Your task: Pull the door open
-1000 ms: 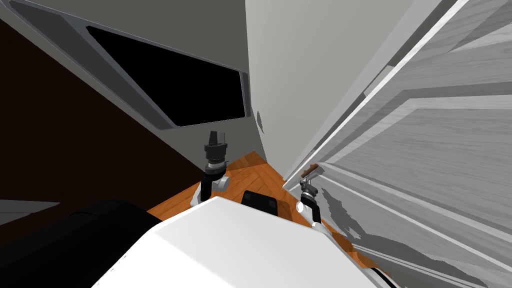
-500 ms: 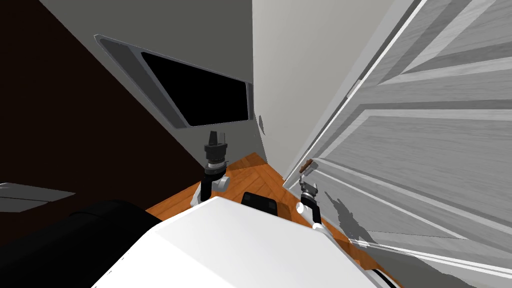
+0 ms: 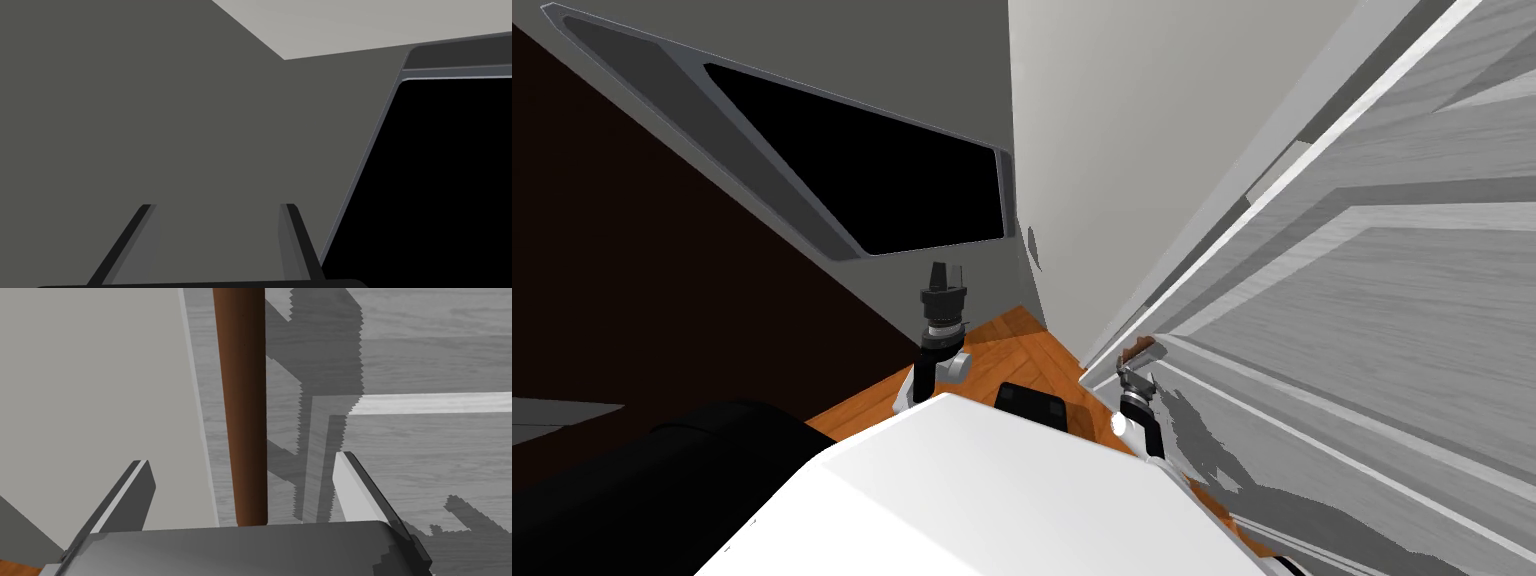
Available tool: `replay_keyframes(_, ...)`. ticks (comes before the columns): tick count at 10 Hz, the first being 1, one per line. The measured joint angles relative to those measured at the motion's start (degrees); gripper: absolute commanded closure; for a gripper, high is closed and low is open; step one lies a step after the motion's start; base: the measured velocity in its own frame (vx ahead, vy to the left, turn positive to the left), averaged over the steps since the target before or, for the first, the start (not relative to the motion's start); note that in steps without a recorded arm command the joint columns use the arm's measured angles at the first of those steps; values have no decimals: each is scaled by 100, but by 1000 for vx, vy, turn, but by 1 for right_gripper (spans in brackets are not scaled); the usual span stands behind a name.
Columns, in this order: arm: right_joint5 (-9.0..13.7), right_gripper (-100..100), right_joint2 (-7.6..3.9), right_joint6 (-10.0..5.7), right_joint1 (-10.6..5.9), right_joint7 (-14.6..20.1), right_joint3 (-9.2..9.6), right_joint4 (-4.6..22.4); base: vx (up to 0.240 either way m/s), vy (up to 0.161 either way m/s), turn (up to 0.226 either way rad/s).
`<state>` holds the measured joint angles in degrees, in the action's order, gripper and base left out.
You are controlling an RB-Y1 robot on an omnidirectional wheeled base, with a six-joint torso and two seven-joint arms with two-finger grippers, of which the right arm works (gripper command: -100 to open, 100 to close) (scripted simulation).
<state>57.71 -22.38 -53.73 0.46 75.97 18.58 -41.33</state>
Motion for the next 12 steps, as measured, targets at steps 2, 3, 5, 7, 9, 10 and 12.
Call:
replay_keyframes(2, -6, -100, -125, -54, 69, 179, -14, 41, 218, -85, 45)
replay_keyframes(3, -19, -100, -160, -95, 90, 268, -9, 96, 216, -52, 34)
replay_keyframes(5, -36, 100, -182, -160, 95, 366, 2, 172, 41, -8, 2)
replay_keyframes(7, -33, 100, -184, -146, 93, 352, -2, 167, -33, 4, 4)
replay_keyframes(9, -37, 100, -173, -129, 100, 345, 9, 172, -12, 4, 2)
replay_keyframes(10, -38, 100, -170, -126, 103, 343, 13, 174, 0, 0, 0)
replay_keyframes(12, -64, 100, -201, -132, 80, 387, 60, 190, -138, -2, 43)
